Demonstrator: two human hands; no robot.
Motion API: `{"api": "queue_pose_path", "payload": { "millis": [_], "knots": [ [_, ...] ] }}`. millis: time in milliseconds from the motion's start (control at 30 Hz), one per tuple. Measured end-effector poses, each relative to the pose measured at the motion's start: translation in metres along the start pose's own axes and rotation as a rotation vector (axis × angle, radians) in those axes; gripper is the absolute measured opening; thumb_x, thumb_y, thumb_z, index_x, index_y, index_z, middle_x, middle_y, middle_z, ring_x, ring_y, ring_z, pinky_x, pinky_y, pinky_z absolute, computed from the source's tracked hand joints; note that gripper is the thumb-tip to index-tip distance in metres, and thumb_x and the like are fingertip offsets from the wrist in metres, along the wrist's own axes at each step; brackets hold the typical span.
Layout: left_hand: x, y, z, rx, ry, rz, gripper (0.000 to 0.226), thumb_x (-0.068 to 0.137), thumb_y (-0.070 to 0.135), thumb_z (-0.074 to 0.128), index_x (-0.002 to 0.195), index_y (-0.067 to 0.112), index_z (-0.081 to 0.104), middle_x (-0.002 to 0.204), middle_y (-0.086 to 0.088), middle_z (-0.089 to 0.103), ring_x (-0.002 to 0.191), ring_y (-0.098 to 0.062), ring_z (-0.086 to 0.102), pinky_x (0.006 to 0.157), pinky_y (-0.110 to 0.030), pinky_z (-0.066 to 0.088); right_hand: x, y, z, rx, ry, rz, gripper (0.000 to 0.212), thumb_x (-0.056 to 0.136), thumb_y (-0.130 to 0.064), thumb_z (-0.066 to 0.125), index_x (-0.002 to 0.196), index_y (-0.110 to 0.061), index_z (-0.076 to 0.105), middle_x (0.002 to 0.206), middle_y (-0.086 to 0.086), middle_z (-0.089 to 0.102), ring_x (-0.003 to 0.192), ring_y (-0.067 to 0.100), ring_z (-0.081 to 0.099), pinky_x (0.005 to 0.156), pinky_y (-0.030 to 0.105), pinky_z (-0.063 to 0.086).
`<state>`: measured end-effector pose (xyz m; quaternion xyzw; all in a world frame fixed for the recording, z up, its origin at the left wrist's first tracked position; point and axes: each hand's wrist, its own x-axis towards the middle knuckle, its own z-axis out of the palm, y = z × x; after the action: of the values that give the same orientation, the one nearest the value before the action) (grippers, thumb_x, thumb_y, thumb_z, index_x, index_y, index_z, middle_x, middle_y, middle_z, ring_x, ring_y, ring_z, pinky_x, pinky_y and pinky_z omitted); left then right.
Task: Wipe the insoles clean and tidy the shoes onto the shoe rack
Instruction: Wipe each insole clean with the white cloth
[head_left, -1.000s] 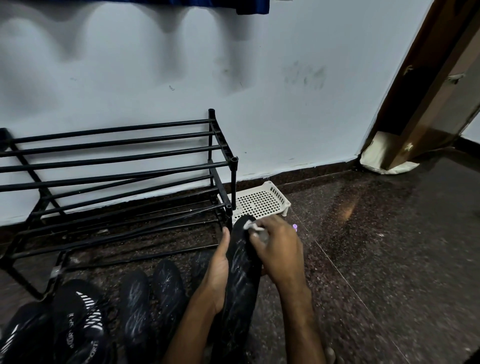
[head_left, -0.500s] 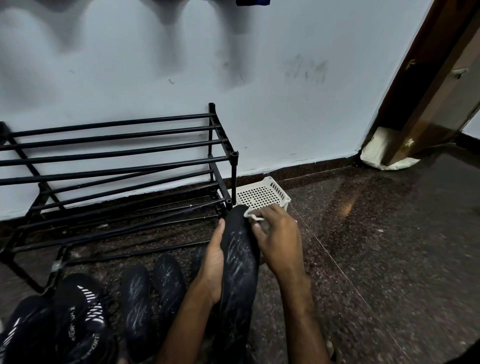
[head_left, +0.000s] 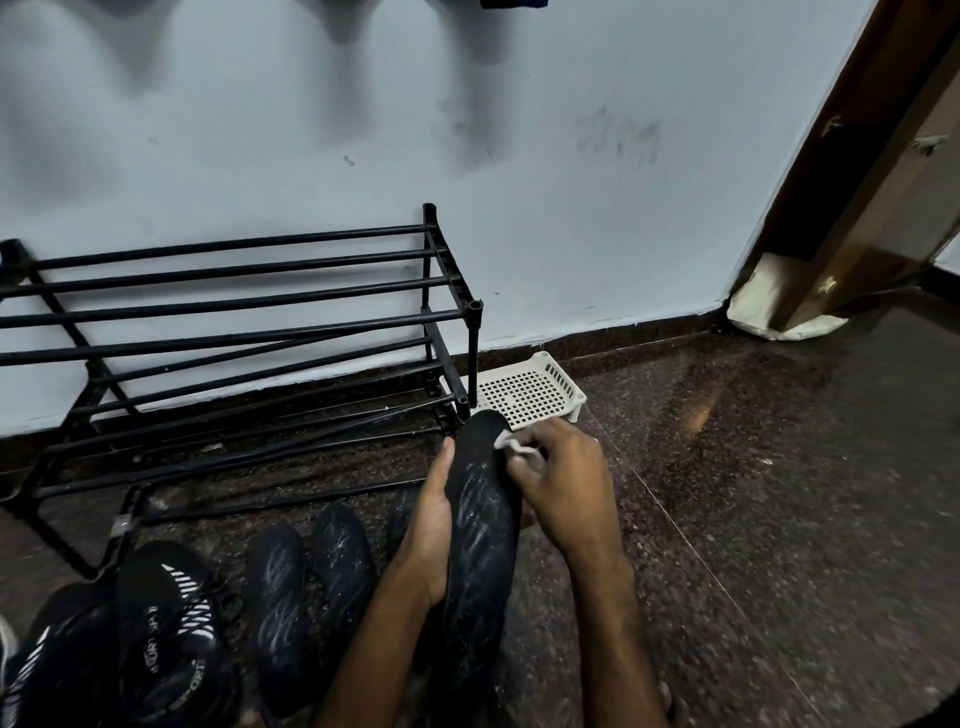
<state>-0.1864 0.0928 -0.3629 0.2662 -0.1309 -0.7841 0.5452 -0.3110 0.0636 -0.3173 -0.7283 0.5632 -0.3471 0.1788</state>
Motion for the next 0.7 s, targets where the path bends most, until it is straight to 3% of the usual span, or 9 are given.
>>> {"api": "queue_pose_path", "payload": {
  "millis": [100, 167, 200, 300, 400, 467, 633, 700],
  "knots": [
    [-0.001, -0.001, 0.007, 0.002, 0.017, 0.015, 0.062, 0.096, 0.056, 0.040, 0.115, 0.005, 0.072, 0.114, -0.016, 0.069, 0.102, -0.026, 0.068, 0.094, -0.038, 0.053, 0.004, -0.007, 0.002, -0.019, 0.161, 0.012, 0.017, 0.085, -0.014, 0.073, 0.101, -0.018, 0.071, 0.099, -0.007, 0.064, 0.078, 0.005, 0.059, 0.076, 0.027, 0.057],
    [-0.001, 0.000, 0.007, -0.015, 0.016, 0.027, 0.060, 0.094, 0.056, 0.044, 0.112, 0.007, 0.072, 0.114, -0.015, 0.068, 0.106, -0.025, 0.064, 0.104, -0.037, 0.042, 0.004, -0.017, 0.005, 0.022, 0.120, -0.066, 0.016, 0.086, -0.015, 0.072, 0.102, -0.019, 0.071, 0.099, -0.009, 0.063, 0.076, -0.001, 0.056, 0.071, 0.011, 0.049],
    [-0.001, 0.001, 0.007, -0.019, 0.022, 0.039, 0.059, 0.093, 0.057, 0.046, 0.108, 0.007, 0.073, 0.110, -0.014, 0.067, 0.104, -0.025, 0.064, 0.104, -0.037, 0.040, 0.003, -0.020, 0.006, 0.047, 0.059, -0.111, 0.015, 0.086, -0.016, 0.072, 0.100, -0.020, 0.072, 0.097, -0.010, 0.063, 0.076, -0.001, 0.057, 0.070, 0.009, 0.046],
    [-0.002, 0.005, 0.005, -0.045, 0.004, 0.055, 0.063, 0.091, 0.060, 0.047, 0.102, 0.005, 0.075, 0.100, -0.016, 0.069, 0.094, -0.025, 0.067, 0.098, -0.037, 0.043, 0.001, -0.011, 0.005, 0.089, -0.039, -0.120, 0.011, 0.081, -0.016, 0.072, 0.092, -0.019, 0.073, 0.089, -0.008, 0.066, 0.077, 0.006, 0.061, 0.069, 0.023, 0.049],
    [-0.002, 0.004, 0.009, 0.001, 0.021, 0.045, 0.064, 0.093, 0.059, 0.044, 0.119, 0.005, 0.069, 0.116, -0.016, 0.067, 0.107, -0.026, 0.064, 0.107, -0.039, 0.039, 0.002, -0.008, 0.001, 0.032, 0.127, -0.020, 0.008, 0.084, -0.016, 0.072, 0.092, -0.015, 0.071, 0.089, -0.005, 0.065, 0.074, 0.007, 0.059, 0.067, 0.025, 0.051],
    [-0.002, 0.000, 0.014, 0.013, 0.030, 0.043, 0.065, 0.094, 0.057, 0.044, 0.129, 0.005, 0.062, 0.124, -0.016, 0.062, 0.119, -0.027, 0.057, 0.113, -0.039, 0.034, 0.006, -0.020, 0.002, 0.028, 0.212, -0.033, 0.013, 0.085, -0.016, 0.072, 0.098, -0.016, 0.071, 0.096, -0.005, 0.065, 0.078, 0.006, 0.059, 0.074, 0.019, 0.052],
    [-0.005, 0.004, 0.014, -0.043, 0.005, 0.066, 0.057, 0.092, 0.059, 0.047, 0.098, 0.009, 0.074, 0.096, -0.013, 0.069, 0.094, -0.024, 0.065, 0.093, -0.036, 0.045, 0.005, -0.027, -0.003, 0.110, -0.061, -0.135, 0.012, 0.083, -0.018, 0.073, 0.096, -0.020, 0.073, 0.094, -0.010, 0.066, 0.080, 0.001, 0.060, 0.076, 0.025, 0.054],
    [-0.006, 0.006, 0.015, -0.014, -0.020, 0.054, 0.064, 0.094, 0.060, 0.043, 0.115, 0.006, 0.070, 0.109, -0.016, 0.069, 0.101, -0.026, 0.064, 0.096, -0.038, 0.048, 0.006, -0.017, -0.010, 0.016, -0.012, -0.028, 0.015, 0.084, -0.017, 0.074, 0.099, -0.018, 0.072, 0.098, -0.007, 0.067, 0.079, 0.001, 0.060, 0.080, 0.021, 0.054]
  ]
}}
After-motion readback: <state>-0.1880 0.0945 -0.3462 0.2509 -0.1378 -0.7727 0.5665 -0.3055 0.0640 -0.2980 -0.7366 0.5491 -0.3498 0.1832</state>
